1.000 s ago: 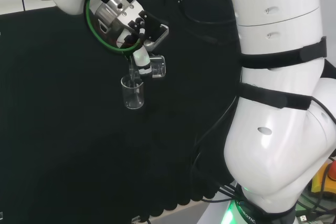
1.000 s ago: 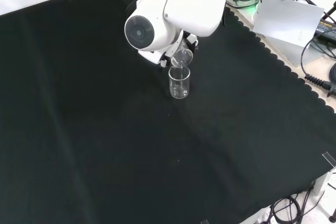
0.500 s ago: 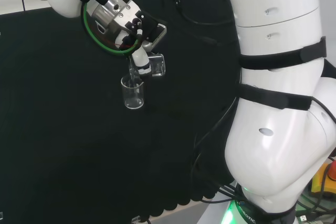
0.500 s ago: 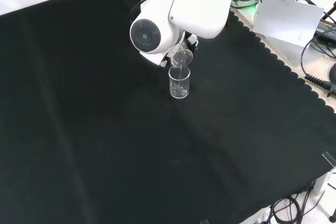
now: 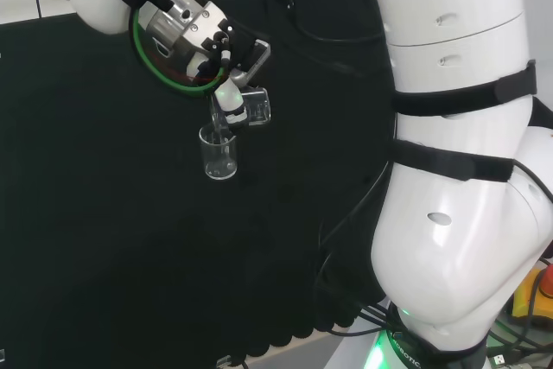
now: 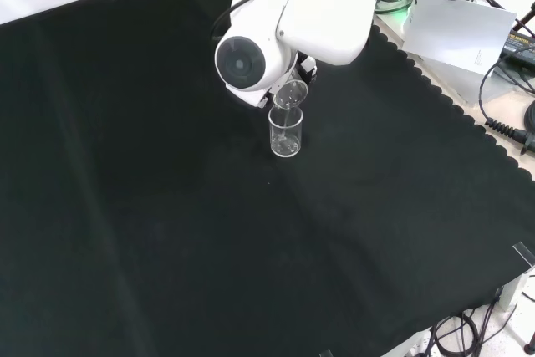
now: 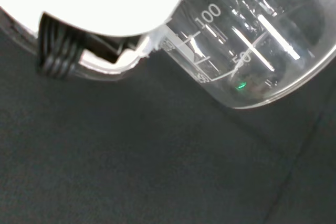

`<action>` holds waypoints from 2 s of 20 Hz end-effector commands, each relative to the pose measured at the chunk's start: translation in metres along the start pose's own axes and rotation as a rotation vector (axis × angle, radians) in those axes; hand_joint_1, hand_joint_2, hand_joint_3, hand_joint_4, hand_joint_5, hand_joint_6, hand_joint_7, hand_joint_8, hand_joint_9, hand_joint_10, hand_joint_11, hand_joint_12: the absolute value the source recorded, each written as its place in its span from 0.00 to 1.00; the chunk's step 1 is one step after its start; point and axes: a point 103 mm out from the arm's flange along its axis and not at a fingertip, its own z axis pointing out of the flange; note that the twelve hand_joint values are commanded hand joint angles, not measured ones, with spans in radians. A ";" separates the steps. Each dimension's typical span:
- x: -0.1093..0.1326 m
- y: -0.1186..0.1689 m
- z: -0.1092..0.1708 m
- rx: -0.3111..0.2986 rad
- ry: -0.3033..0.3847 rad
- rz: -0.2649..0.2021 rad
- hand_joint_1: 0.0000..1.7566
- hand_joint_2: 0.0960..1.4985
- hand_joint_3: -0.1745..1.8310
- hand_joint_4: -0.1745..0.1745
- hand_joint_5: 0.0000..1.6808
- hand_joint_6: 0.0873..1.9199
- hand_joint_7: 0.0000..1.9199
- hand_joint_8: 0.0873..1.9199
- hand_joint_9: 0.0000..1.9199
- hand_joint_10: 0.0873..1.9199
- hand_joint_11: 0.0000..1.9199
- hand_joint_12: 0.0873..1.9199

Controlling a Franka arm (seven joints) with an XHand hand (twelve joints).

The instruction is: Pour the water from the handheld beaker into the one on the table.

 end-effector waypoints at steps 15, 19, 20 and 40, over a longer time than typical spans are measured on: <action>0.000 0.001 -0.001 0.057 -0.036 0.030 0.74 0.33 0.55 0.00 0.68 0.49 0.63 0.48 0.79 0.42 0.62 0.41; 0.000 0.001 0.000 0.068 -0.042 0.035 0.74 0.33 0.55 0.00 0.68 0.49 0.63 0.48 0.79 0.42 0.62 0.41; 0.000 0.001 0.000 0.070 -0.045 0.036 0.74 0.33 0.55 0.00 0.68 0.49 0.63 0.48 0.79 0.42 0.62 0.41; -0.002 -0.001 -0.004 0.092 -0.047 0.036 0.74 0.33 0.55 0.00 0.68 0.50 0.63 0.49 0.79 0.42 0.62 0.41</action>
